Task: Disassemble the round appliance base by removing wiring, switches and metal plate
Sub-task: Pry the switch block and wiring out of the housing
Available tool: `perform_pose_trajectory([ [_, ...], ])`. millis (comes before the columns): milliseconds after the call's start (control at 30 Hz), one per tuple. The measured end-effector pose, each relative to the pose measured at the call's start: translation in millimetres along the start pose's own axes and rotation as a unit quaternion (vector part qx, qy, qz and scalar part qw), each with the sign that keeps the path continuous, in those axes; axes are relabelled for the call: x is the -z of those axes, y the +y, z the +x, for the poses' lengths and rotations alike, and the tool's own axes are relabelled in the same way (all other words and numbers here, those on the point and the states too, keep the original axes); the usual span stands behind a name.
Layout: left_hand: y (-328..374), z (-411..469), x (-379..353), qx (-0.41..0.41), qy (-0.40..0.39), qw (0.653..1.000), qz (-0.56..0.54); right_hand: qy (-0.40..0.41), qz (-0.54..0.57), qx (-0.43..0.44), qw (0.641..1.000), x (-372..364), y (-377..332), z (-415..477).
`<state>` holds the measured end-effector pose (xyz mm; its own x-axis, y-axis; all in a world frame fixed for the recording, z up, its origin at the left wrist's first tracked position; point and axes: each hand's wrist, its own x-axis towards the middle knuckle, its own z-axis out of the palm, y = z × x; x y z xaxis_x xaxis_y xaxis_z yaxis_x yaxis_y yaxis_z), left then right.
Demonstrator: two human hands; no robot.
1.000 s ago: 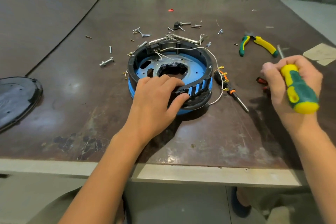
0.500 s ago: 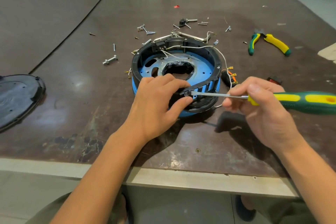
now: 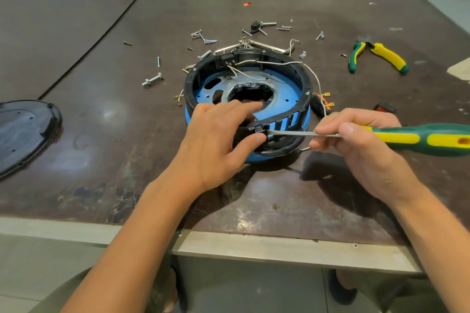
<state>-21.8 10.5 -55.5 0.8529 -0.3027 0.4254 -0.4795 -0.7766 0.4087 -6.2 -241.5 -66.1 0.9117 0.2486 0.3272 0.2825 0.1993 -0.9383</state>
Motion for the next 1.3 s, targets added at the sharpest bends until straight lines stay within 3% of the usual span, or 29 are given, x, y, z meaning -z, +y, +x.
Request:
perform_pose_trajectory([
  [233,2.8,0.9,-1.2,-0.008,0.002,1.000,0.013,0.073,0.077,-0.092,0.990,-14.2,0.2,16.7],
  [633,6.2,2.6,1.2,-0.009,0.003,1.000,0.002,0.087,0.113,-0.184,0.973,-14.3,-3.7,25.4],
  [833,7.7,2.1,0.2,-0.010,0.008,1.000,0.003,0.046,0.060,-0.130,0.989,-13.3,-7.0,40.9],
  [1000,6.2,2.2,-0.4,-0.008,0.012,1.000,0.000,0.002,-0.080,0.021,0.997,5.4,6.7,22.9],
  [1100,6.7,4.1,-0.4,-0.009,0.011,1.000,-0.003,0.004,-0.141,0.062,0.988,4.5,12.2,9.7],
  [1200,7.0,3.3,-0.3,-0.008,0.014,1.000,-0.004,0.041,-0.088,0.043,0.994,-13.7,2.8,15.2],
  [1300,7.2,3.0,-0.9,-0.007,0.014,1.000,-0.002,0.091,-0.007,-0.076,0.993,-25.7,-9.5,27.0],
])
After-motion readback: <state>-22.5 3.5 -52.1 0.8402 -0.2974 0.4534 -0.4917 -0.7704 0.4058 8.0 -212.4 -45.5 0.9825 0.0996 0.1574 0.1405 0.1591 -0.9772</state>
